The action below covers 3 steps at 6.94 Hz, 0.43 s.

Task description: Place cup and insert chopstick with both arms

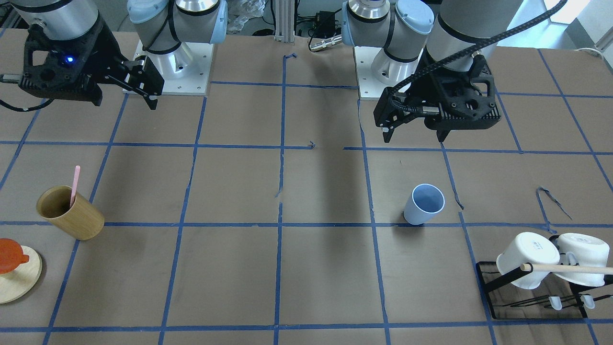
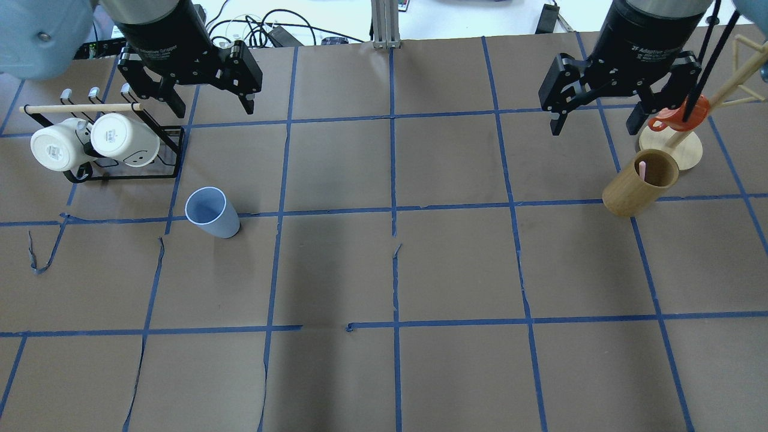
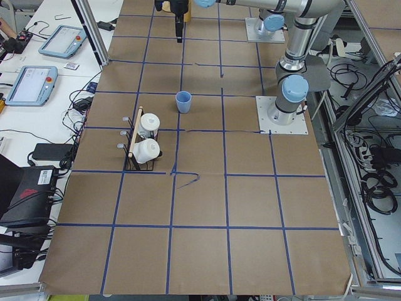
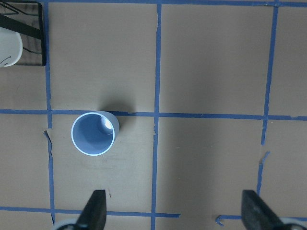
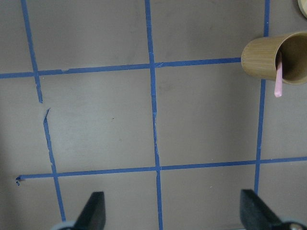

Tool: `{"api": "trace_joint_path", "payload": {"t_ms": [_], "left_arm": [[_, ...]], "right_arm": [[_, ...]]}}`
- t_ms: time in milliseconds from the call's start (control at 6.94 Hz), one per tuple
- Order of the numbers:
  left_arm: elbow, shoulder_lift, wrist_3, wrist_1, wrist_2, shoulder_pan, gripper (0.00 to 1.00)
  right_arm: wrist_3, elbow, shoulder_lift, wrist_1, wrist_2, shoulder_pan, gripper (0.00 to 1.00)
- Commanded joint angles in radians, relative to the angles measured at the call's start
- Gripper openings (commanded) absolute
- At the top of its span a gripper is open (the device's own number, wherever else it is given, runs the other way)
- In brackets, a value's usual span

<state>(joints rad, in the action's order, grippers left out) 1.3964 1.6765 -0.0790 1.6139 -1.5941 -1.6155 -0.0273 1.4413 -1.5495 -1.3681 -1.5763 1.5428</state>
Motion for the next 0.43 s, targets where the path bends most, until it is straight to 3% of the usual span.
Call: {"api": "trace_joint_path", "payload": {"t_ms": [0, 288], "left_arm": [[-0.002, 0.003, 0.001, -0.003, 0.000, -0.003, 1.00], [-0.001, 0.012, -0.002, -0.003, -0.001, -0.001, 1.00]], "right_arm": [[-0.002, -0.004, -0.001, 0.000, -0.008, 0.000, 1.00], [-0.002, -0.006, -0.001, 0.000, -0.008, -0.001, 1.00]]}}
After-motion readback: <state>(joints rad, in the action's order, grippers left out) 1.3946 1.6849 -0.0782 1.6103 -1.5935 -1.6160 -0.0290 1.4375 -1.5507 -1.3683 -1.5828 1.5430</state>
